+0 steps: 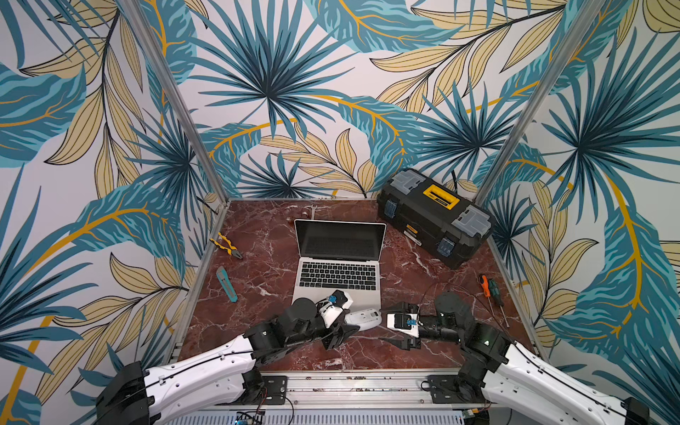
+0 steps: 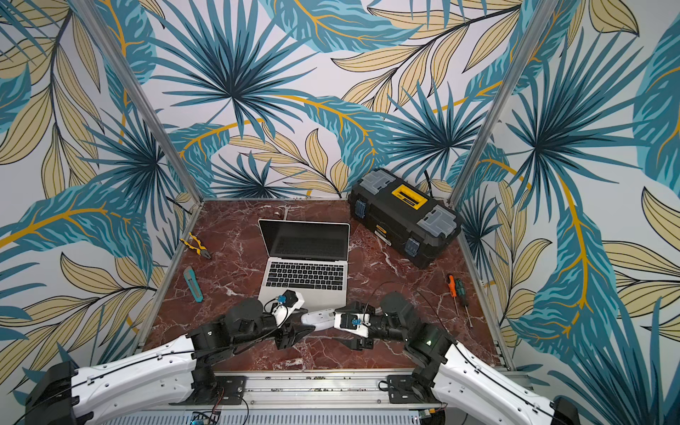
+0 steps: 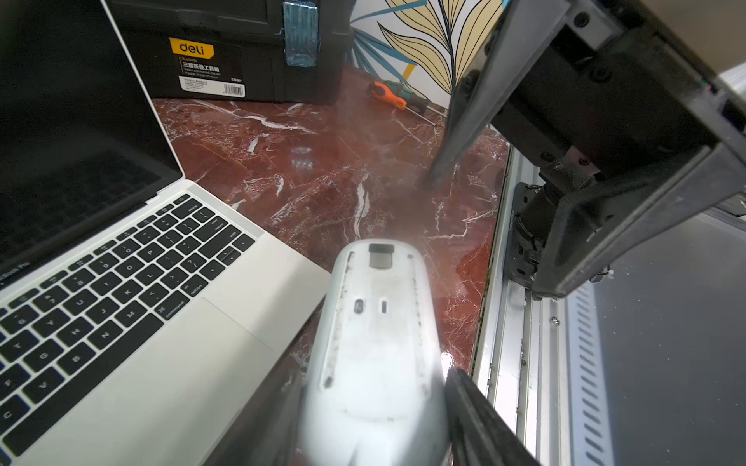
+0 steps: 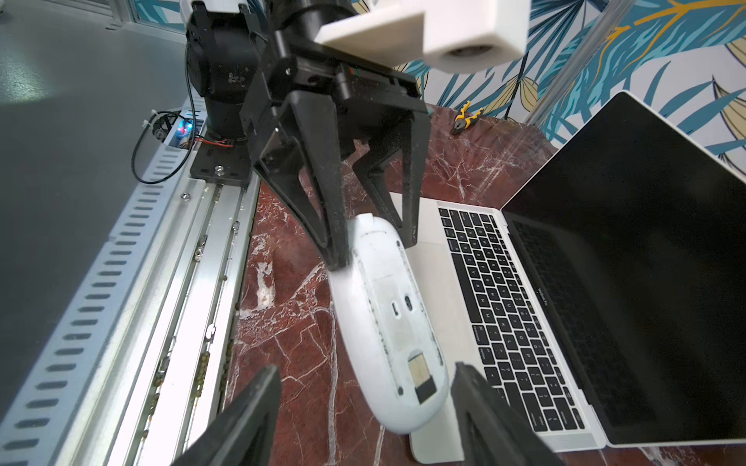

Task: Remove the wireless mouse receiver from the laptop
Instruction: Pick up the mouse from the center of the board.

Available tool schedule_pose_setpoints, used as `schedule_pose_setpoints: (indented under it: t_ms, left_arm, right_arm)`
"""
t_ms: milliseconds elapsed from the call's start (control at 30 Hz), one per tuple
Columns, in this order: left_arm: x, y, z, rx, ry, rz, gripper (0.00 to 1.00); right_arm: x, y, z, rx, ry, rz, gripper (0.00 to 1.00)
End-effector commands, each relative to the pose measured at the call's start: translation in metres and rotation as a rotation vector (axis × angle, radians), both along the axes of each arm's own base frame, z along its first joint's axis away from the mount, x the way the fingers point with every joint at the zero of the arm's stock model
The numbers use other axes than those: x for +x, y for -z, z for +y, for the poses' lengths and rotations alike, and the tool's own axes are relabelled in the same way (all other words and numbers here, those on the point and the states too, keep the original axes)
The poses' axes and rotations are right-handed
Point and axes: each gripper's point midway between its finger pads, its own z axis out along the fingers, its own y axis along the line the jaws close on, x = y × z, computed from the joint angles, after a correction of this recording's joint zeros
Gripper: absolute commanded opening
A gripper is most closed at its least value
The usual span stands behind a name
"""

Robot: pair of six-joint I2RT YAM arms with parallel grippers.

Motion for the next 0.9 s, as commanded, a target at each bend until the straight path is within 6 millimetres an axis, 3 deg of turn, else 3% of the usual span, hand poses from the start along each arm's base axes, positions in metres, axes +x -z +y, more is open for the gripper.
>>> schedule_pose_setpoints:
  t_ms: [0, 567, 867]
  left_arm:
    - [0.000, -0.020, -0.004, -0.062, 0.008, -0.003, 0.38]
    - [-0.002, -0.040, -0.009, -0.121, 0.020, 0.019, 0.38]
    - [-0.003, -0.044, -0.011, -0.156, 0.017, 0.038, 0.38]
  right_arm:
    - [0.007, -0.003, 0.007, 0.010, 0.006, -0.075, 0.73]
    - [0.013, 0.027, 0.022, -0.109, 0.015, -0.164, 0.74]
    - [0.031, 0.019, 0.024, -0.079, 0.101, -0.278, 0.67]
